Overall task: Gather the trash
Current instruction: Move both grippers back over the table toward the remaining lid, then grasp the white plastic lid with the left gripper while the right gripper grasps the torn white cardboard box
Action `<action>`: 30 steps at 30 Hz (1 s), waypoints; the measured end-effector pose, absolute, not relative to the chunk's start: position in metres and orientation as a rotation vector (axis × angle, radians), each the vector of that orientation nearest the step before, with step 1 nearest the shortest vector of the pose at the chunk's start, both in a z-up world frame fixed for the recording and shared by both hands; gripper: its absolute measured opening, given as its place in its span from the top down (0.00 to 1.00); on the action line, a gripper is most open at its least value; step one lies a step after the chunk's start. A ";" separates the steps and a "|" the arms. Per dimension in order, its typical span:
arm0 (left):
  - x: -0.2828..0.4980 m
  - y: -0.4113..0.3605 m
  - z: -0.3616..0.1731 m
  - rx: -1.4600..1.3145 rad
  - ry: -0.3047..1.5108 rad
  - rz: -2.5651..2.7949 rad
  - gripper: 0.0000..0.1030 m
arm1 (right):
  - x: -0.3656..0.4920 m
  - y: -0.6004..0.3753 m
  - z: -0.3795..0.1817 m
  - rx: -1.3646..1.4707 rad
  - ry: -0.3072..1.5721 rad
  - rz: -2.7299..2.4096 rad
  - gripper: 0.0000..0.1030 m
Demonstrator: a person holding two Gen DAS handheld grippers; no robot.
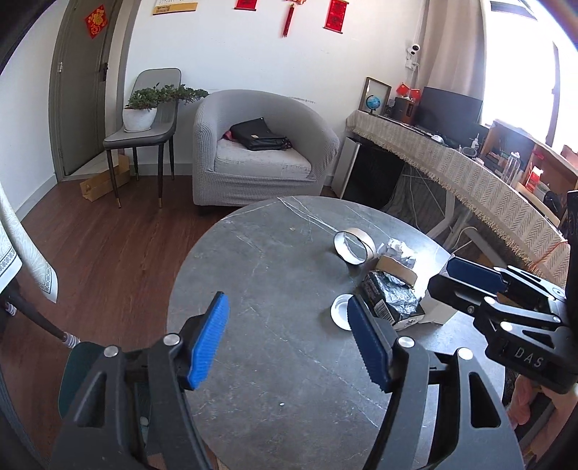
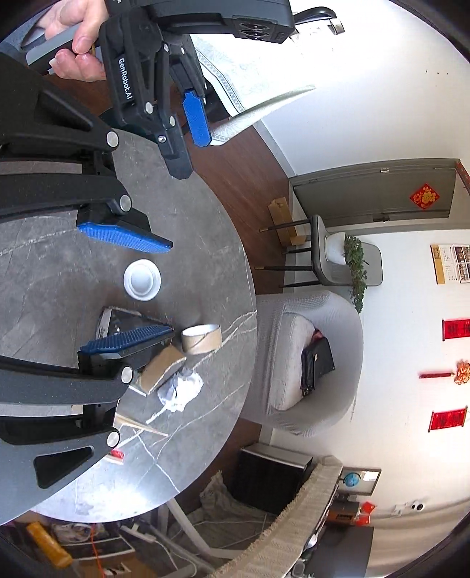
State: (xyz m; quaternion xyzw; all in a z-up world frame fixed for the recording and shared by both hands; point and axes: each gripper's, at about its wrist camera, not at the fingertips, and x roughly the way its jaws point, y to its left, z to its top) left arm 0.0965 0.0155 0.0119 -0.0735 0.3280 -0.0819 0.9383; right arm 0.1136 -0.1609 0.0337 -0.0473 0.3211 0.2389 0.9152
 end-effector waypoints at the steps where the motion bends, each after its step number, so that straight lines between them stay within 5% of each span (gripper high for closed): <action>1: 0.100 0.009 0.009 -0.140 0.679 -0.173 0.31 | 0.114 -0.168 0.034 -0.093 0.661 0.481 0.59; 5: 0.113 -0.014 -0.004 -0.093 0.719 -0.185 0.31 | 0.117 -0.189 0.032 -0.078 0.659 0.435 0.58; 19: 0.142 -0.053 -0.035 -0.027 0.813 -0.206 0.31 | 0.132 -0.228 0.016 0.023 0.708 0.353 0.26; 30: 0.164 -0.063 -0.047 -0.006 0.892 -0.225 0.37 | 0.144 -0.227 -0.001 0.064 0.771 0.281 0.22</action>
